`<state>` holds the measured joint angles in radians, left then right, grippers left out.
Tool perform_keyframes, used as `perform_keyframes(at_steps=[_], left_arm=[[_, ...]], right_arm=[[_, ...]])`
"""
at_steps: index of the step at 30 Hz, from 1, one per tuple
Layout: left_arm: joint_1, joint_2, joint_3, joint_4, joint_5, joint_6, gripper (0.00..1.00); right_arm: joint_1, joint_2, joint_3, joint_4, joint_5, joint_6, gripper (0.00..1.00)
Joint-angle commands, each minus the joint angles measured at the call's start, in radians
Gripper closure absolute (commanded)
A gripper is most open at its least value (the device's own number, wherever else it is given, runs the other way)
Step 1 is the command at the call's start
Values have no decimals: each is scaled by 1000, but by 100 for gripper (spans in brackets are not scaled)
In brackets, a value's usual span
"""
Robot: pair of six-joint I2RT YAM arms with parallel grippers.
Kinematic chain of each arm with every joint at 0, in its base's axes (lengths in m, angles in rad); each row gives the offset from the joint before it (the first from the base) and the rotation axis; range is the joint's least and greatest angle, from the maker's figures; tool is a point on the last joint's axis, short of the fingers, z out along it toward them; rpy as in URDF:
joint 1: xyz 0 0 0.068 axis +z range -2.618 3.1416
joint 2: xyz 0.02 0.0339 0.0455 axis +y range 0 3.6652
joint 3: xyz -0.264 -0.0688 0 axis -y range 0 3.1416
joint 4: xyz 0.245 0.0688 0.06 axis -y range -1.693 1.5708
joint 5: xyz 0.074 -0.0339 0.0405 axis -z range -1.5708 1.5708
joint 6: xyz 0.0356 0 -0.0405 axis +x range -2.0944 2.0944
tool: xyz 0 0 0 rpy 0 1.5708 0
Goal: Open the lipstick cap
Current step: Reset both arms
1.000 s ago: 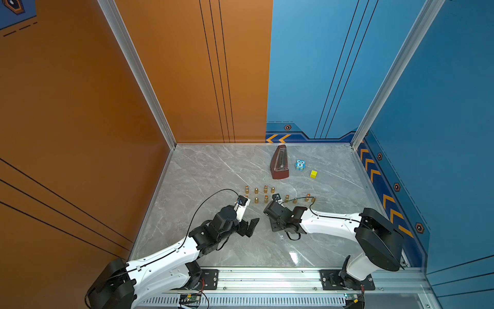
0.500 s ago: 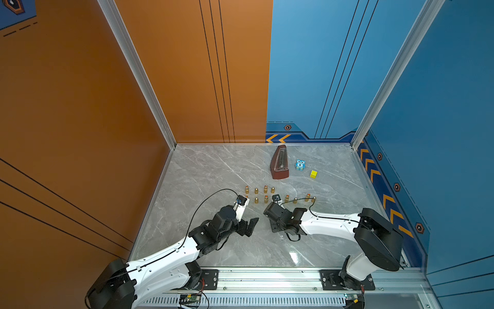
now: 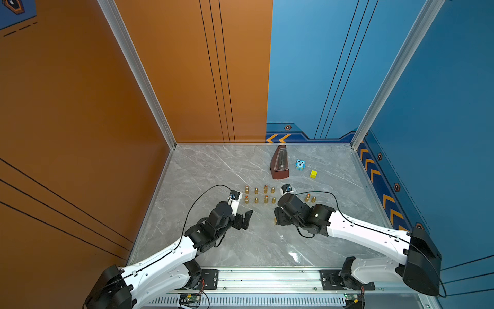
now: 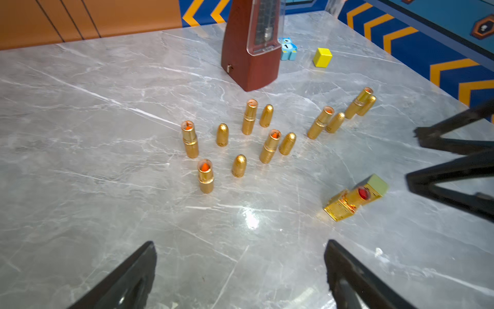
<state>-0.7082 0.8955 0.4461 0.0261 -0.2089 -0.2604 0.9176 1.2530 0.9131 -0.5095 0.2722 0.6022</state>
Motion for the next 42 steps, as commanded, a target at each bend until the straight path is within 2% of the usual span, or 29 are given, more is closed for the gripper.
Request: perform_keyframes(at_steps=[1, 4, 7, 10, 13, 15, 17, 19, 22, 25, 27, 30, 32, 36, 39, 42], left_arm=[[65, 1, 64, -55, -146, -36, 1], [163, 17, 87, -56, -205, -45, 1], [255, 49, 100, -32, -257, -15, 1], [350, 123, 96, 34, -298, 9, 1], [415, 240, 90, 112, -329, 37, 1], [464, 308, 140, 93, -317, 51, 1], [484, 347, 147, 164, -316, 122, 1], [520, 376, 134, 234, -305, 163, 1], [582, 470, 113, 337, -250, 187, 1], [590, 577, 93, 483, -223, 242, 1], [585, 588, 100, 511, -186, 284, 1], [640, 615, 67, 591, -122, 242, 1], [645, 603, 28, 638, -81, 249, 1], [625, 653, -80, 899, -36, 293, 1], [636, 660, -72, 896, -72, 269, 2], [672, 660, -74, 896, -33, 240, 1]], right_arm=[[-91, -79, 9, -99, 55, -75, 17], [-243, -142, -45, -82, 87, -118, 1], [-392, -170, -94, -35, 130, -162, 0], [-530, -159, -150, 66, 224, -206, 0], [-660, -137, -238, 258, 294, -192, 0], [-742, -103, -267, 370, 311, -211, 0], [-804, -60, -270, 438, 340, -235, 0], [-858, -12, -290, 536, 297, -273, 0], [-888, 58, -342, 708, 229, -336, 0], [-891, 143, -362, 828, 142, -378, 0], [-886, 186, -335, 851, 109, -402, 0], [-876, 224, -341, 958, 54, -476, 0], [-885, 245, -354, 1003, 10, -488, 0], [-872, 235, -431, 1139, -75, -540, 0], [-876, 242, -487, 1246, -86, -539, 0], [-875, 264, -525, 1337, -90, -545, 0]])
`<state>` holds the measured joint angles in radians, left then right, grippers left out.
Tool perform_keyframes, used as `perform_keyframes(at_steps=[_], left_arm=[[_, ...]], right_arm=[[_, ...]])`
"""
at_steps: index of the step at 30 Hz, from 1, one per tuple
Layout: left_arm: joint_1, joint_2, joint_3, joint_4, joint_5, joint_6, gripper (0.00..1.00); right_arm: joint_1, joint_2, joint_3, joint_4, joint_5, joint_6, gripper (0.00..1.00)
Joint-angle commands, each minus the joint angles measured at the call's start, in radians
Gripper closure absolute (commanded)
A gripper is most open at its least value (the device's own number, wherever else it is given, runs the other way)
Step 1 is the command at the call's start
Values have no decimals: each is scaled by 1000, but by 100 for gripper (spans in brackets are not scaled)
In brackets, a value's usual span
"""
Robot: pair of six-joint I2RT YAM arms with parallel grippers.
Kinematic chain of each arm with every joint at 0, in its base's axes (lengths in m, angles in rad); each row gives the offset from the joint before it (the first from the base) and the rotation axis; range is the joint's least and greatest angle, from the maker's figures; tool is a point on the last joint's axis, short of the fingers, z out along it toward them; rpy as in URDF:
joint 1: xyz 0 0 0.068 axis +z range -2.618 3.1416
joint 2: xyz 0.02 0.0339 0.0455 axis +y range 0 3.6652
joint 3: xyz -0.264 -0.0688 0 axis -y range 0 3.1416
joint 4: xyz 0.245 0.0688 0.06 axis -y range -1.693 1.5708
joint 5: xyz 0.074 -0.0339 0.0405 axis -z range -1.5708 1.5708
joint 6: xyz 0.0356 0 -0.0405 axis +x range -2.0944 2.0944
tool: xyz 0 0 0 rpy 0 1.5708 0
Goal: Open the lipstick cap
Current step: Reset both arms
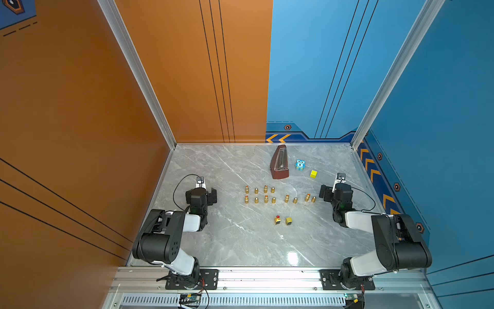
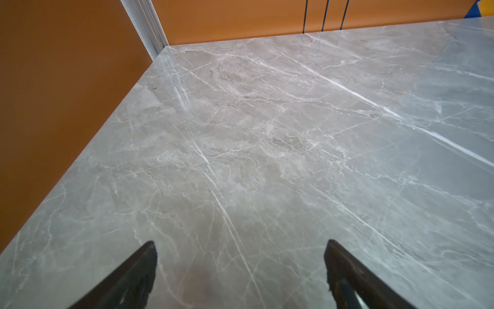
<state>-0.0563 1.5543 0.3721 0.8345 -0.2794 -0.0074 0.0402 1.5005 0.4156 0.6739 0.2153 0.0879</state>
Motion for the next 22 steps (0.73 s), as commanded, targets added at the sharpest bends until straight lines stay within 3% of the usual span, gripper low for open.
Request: perform_keyframes(at_steps=[1, 8, 14, 22], left_arm=[[17, 2, 0, 87, 30, -11, 1], [15, -16, -17, 90, -8, -27, 1], [9, -5, -6, 88, 191, 59, 2], [17, -20, -15, 76, 78, 3, 1]], right_arm=[[2, 15, -21, 132, -34, -29, 0], [-1, 17, -23, 141, -40, -27, 0], [-3, 15, -20, 134, -49, -29, 0], [-3, 16, -20, 134, -51, -29, 0]])
